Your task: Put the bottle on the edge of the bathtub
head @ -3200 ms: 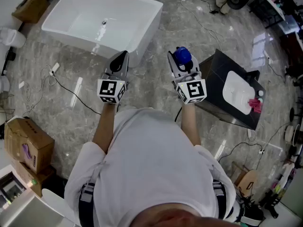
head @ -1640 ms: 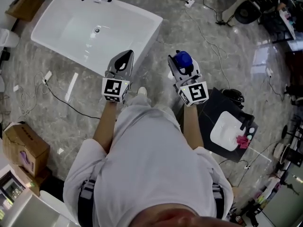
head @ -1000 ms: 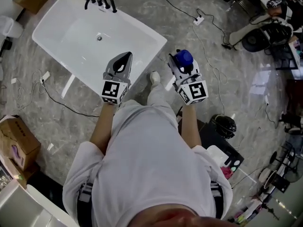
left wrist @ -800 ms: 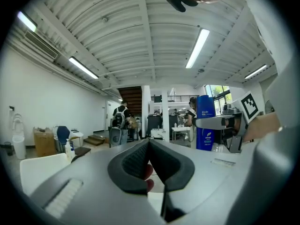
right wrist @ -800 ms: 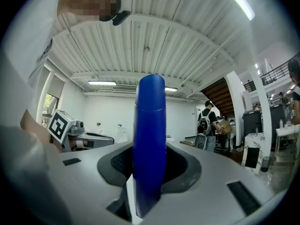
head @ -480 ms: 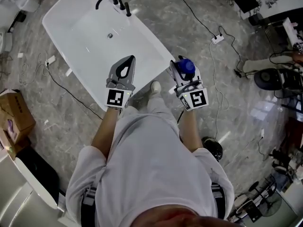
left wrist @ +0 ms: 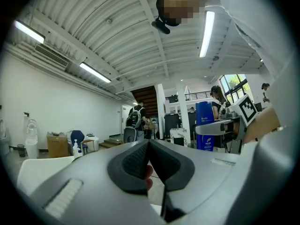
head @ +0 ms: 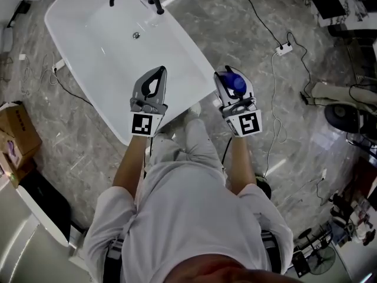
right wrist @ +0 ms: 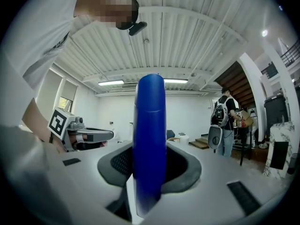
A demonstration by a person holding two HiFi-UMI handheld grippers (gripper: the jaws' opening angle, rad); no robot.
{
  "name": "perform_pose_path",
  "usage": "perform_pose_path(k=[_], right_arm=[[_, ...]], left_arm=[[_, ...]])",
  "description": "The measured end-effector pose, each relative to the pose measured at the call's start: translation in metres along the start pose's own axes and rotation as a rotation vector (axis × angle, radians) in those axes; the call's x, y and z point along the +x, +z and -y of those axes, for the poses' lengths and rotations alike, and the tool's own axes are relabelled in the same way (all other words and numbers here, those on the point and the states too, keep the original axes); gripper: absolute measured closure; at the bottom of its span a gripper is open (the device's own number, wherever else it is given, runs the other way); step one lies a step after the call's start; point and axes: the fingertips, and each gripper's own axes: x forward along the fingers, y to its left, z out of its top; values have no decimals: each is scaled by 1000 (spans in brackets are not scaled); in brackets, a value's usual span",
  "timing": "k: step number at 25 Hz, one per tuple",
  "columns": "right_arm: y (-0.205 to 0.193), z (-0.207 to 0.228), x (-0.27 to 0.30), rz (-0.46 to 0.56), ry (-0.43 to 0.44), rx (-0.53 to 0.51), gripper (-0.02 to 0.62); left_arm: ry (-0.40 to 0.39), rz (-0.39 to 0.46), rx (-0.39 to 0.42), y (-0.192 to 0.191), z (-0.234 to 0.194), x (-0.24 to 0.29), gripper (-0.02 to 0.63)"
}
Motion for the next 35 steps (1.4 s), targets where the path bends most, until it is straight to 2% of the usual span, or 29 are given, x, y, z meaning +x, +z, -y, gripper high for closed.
perform_pose_path(k=[12,26,31,35], right_arm=[[-116,30,65,11,20,3,459],[-273,28,100,-18,13,-8,459],[-315,26,104,-34,-9,4,459],[-329,25,104,-49,-20,-7,459]], left_arm=[[7,-12,22,-114,-30,45,611],[31,-36,-5,-261,-50,62,611],[16,-55,12,-292,-49,59,611],[15,-52,2,-295,-50,57,611]])
